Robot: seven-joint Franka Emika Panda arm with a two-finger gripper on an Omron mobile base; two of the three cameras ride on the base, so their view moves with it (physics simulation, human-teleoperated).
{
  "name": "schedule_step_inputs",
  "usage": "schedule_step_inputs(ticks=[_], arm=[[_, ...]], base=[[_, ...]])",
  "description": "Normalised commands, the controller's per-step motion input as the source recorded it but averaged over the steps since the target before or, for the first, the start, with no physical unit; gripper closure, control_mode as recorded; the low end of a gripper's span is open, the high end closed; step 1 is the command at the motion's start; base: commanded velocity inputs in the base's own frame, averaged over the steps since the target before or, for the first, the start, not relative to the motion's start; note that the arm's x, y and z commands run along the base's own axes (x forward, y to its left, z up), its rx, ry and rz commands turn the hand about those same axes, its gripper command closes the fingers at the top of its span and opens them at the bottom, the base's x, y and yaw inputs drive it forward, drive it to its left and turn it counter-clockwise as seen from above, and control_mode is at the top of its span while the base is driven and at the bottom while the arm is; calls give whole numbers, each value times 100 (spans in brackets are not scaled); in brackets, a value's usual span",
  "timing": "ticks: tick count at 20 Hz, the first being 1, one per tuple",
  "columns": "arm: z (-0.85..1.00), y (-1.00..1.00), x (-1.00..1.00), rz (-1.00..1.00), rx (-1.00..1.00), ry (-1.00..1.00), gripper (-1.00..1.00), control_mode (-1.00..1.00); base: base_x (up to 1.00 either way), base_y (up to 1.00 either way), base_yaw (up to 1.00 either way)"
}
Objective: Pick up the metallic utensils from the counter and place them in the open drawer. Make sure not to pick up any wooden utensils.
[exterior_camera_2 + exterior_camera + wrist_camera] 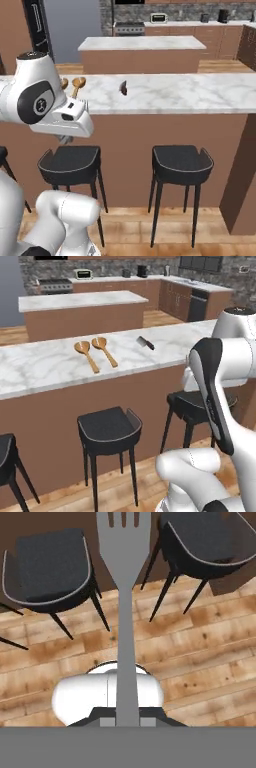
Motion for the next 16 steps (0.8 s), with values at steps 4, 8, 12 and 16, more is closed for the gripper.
schedule_step_inputs(ticks=[4, 8, 12, 16], arm=[[0, 0, 0, 0, 0, 0, 100, 100], [0, 0, 0, 0, 0, 0, 100, 100], [0, 0, 0, 0, 0, 0, 100, 100], [0, 0, 0, 0, 0, 0, 100, 100]], base=[[-8, -51, -60], [15, -93, -58], [21, -93, -34], [80, -93, -20]])
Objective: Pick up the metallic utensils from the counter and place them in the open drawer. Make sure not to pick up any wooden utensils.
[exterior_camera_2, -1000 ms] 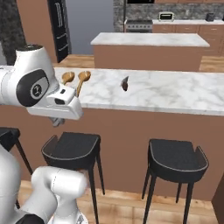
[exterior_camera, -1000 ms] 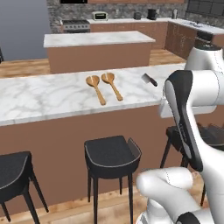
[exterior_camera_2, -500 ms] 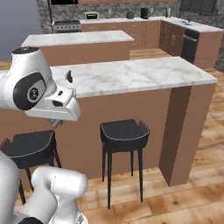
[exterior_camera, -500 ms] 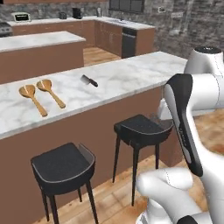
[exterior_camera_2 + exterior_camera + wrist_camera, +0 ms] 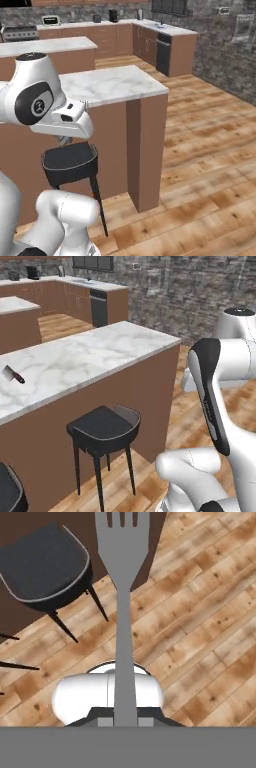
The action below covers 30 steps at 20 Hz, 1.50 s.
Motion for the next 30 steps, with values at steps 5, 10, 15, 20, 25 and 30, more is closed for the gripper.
schedule_step_inputs(ticks=[5, 10, 15, 20, 25, 30], arm=[[0, 0, 0, 0, 0, 0, 100, 100], [0, 0, 0, 0, 0, 0, 100, 100], [0, 0, 0, 0, 0, 0, 100, 100], [0, 0, 0, 0, 0, 0, 100, 100], [0, 0, 0, 0, 0, 0, 100, 100], [0, 0, 0, 0, 0, 0, 100, 100]], base=[[94, -100, 0], [77, -100, 5], [81, -100, 11], [87, -100, 10], [100, -100, 18], [100, -99, 32]])
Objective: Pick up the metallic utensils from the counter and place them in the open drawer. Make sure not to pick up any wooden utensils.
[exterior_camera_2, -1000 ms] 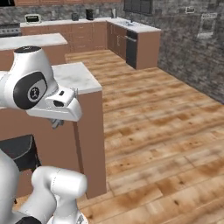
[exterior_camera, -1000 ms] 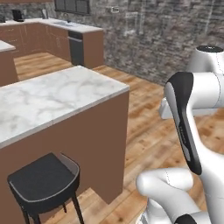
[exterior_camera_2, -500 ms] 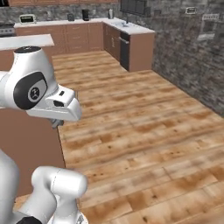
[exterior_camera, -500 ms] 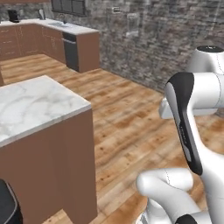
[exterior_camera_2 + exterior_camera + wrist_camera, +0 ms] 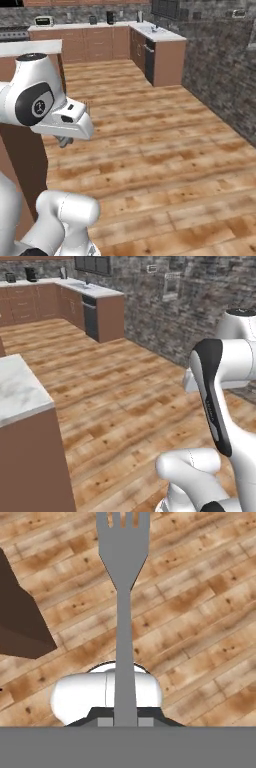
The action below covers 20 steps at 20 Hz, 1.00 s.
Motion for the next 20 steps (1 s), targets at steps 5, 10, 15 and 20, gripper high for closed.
schedule_step_inputs(ticks=[5, 10, 15, 20], arm=[[0, 0, 0, 0, 0, 0, 100, 100], [0, 0, 0, 0, 0, 0, 100, 100], [0, 0, 0, 0, 0, 0, 100, 100], [0, 0, 0, 0, 0, 0, 100, 100]], base=[[100, -90, 45], [100, -73, 57], [100, -87, 52], [100, -87, 49]])
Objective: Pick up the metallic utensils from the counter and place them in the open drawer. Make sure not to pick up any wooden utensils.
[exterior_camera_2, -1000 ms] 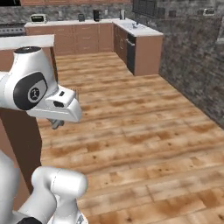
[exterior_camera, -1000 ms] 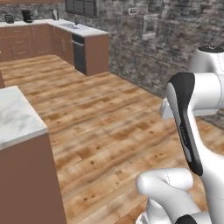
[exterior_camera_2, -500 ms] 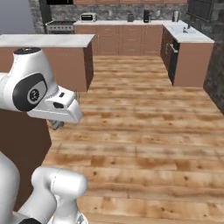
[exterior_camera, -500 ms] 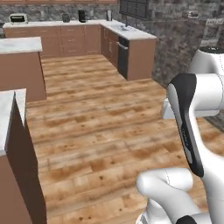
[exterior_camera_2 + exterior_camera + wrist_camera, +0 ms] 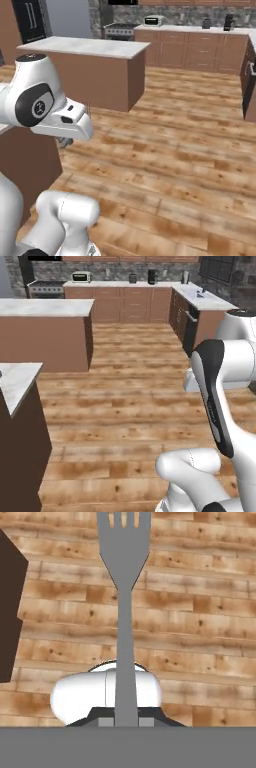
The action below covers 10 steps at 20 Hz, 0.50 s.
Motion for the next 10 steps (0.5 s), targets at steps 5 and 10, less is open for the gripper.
schedule_step_inputs(ticks=[5, 10], arm=[[0, 0, 0, 0, 0, 0, 100, 100], [0, 0, 0, 0, 0, 0, 100, 100]], base=[[100, -97, 43], [100, -81, 54]])
